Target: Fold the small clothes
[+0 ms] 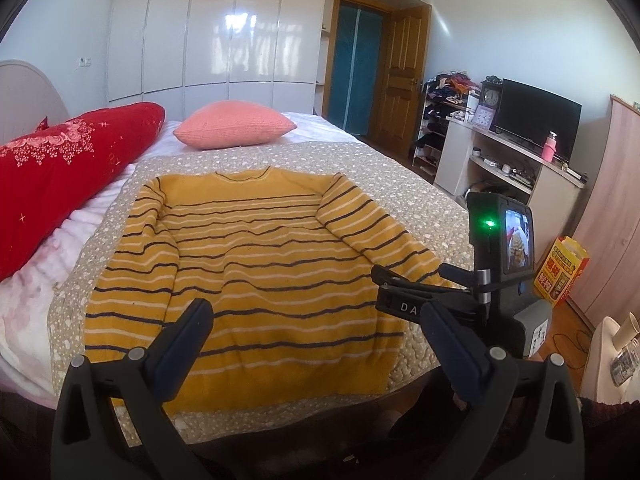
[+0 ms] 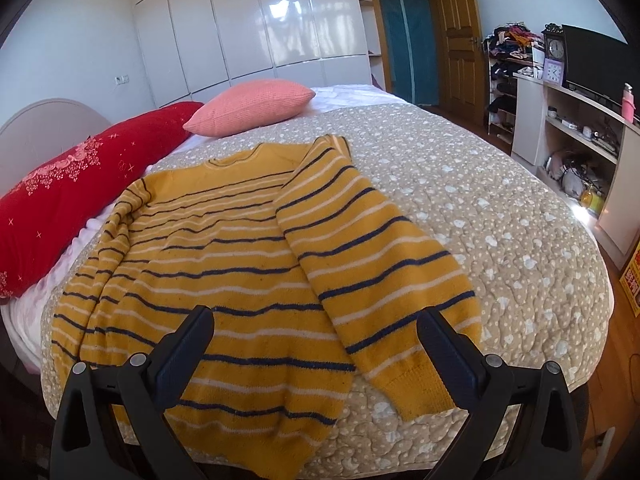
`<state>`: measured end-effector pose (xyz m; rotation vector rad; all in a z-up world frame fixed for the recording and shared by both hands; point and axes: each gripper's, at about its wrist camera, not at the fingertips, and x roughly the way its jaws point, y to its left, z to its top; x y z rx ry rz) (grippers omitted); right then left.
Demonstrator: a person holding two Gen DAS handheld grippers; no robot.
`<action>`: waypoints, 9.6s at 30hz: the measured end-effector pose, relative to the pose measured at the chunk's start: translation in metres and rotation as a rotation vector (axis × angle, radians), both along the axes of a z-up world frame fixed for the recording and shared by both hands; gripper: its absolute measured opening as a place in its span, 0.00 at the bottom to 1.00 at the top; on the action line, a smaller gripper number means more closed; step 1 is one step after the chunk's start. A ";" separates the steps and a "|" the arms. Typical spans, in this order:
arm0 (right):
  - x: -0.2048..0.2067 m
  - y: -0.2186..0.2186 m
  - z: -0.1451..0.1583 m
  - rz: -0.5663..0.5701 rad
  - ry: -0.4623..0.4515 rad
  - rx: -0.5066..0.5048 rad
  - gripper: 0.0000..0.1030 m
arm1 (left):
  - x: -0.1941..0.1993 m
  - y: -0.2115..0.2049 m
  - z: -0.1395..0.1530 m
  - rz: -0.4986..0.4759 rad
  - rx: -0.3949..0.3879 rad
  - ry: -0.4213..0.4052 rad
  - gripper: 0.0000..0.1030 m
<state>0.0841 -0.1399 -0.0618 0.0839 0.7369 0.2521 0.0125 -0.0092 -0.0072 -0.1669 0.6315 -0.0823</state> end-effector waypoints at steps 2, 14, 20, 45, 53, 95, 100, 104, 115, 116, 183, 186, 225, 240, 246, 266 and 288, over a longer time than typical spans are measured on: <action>0.000 0.002 -0.001 0.000 0.003 0.002 1.00 | 0.001 0.002 -0.002 0.009 0.004 0.002 1.00; 0.009 -0.005 -0.018 -0.011 0.121 0.063 1.00 | 0.005 0.009 -0.008 0.047 0.016 0.035 1.00; 0.006 0.003 -0.019 0.016 0.110 0.031 1.00 | 0.005 0.009 -0.010 0.058 0.028 0.049 1.00; 0.010 0.006 -0.034 0.041 0.165 0.001 1.00 | 0.007 0.016 -0.014 0.076 -0.015 0.029 1.00; 0.011 0.004 -0.036 0.032 0.167 0.000 1.00 | 0.008 0.018 -0.016 0.079 -0.018 0.031 1.00; 0.013 0.004 -0.040 0.046 0.171 0.003 1.00 | 0.011 0.027 -0.019 0.118 -0.006 0.040 1.00; 0.012 -0.014 -0.019 0.047 0.092 0.022 0.95 | 0.012 0.052 -0.014 0.212 0.023 0.009 1.00; 0.019 -0.034 0.004 0.022 0.018 0.001 0.95 | 0.012 0.079 -0.023 0.287 0.027 0.011 1.00; 0.086 -0.056 -0.028 -0.055 0.079 -0.159 0.95 | 0.003 0.113 -0.048 0.365 -0.024 0.105 1.00; 0.089 -0.056 -0.034 -0.053 0.084 -0.181 0.95 | 0.002 0.114 -0.048 0.368 -0.022 0.107 1.00; 0.249 0.272 0.003 0.507 0.268 -0.083 0.18 | 0.084 0.239 -0.077 0.417 -0.153 -0.187 1.00; 0.230 0.302 -0.023 0.582 0.286 -0.142 0.34 | 0.075 0.263 -0.080 0.482 -0.193 -0.196 1.00; -0.097 0.275 -0.055 1.298 -0.405 -0.881 0.62 | -0.015 0.394 -0.122 1.088 -0.391 -0.093 1.00; -0.080 0.300 -0.028 1.302 -0.266 -0.733 0.13 | -0.012 0.392 -0.121 1.056 -0.410 -0.095 1.00; -0.033 0.326 0.037 1.203 -0.121 -0.429 0.12 | -0.008 0.390 -0.122 1.048 -0.401 -0.084 1.00; 0.245 0.271 0.178 0.364 0.011 -0.017 0.11 | 0.013 0.373 -0.115 0.928 -0.358 -0.088 1.00; 0.302 0.148 0.062 0.150 0.211 0.010 0.57 | 0.079 0.297 -0.102 0.637 -0.229 -0.060 1.00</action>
